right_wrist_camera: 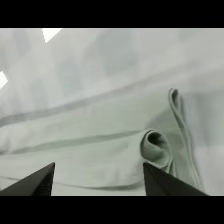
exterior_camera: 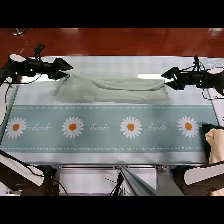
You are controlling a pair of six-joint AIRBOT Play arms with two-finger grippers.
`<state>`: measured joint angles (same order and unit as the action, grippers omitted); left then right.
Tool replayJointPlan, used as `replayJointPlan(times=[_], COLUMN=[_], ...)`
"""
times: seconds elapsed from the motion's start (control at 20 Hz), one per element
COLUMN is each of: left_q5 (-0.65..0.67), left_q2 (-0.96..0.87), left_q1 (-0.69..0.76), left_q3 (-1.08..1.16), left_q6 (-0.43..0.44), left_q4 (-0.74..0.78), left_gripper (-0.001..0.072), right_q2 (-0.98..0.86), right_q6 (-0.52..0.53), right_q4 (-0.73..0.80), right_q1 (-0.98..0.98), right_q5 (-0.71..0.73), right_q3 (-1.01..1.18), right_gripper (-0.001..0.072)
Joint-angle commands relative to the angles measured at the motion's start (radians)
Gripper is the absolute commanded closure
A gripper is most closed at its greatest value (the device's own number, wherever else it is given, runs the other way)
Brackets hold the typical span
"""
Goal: Fold the shirts.
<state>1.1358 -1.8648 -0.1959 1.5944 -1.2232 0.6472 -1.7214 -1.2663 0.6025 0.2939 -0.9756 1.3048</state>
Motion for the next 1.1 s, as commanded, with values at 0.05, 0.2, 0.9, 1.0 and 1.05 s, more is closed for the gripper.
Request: replayJointPlan(times=[0.05, 0.2, 0.9, 1.0, 1.05], left_q5=[0.323, 0.355, -0.192, -0.206, -0.213], left_q2=[0.016, 0.108, 0.669, 0.655, 0.648], left_q1=[-0.119, -0.214, 0.030, 0.075, 0.092], left_q3=[0.132, 0.127, -0.536, -0.535, -0.535], left_q6=[-0.114, -0.195, 0.063, 0.064, 0.064], left_q4=[0.213, 0.355, 0.100, 0.100, 0.100], left_gripper=[0.0006, 0.0007, 0.0007, 0.0008, 0.0010], right_q2=[0.035, 0.071, -0.063, -0.063, -0.058], right_q6=[0.015, -0.037, 0.016, 0.022, 0.022], right_q4=[0.002, 0.130, -0.024, -0.021, -0.016], right_q1=[0.112, 0.193, -0.035, -0.058, -0.060], right_q5=[-0.146, -0.216, -0.045, -0.065, -0.100], right_q3=[0.043, 0.032, -0.111, -0.078, -0.054], right_gripper=[0.0075, 0.0077, 0.0196, 0.0687, 0.0692])
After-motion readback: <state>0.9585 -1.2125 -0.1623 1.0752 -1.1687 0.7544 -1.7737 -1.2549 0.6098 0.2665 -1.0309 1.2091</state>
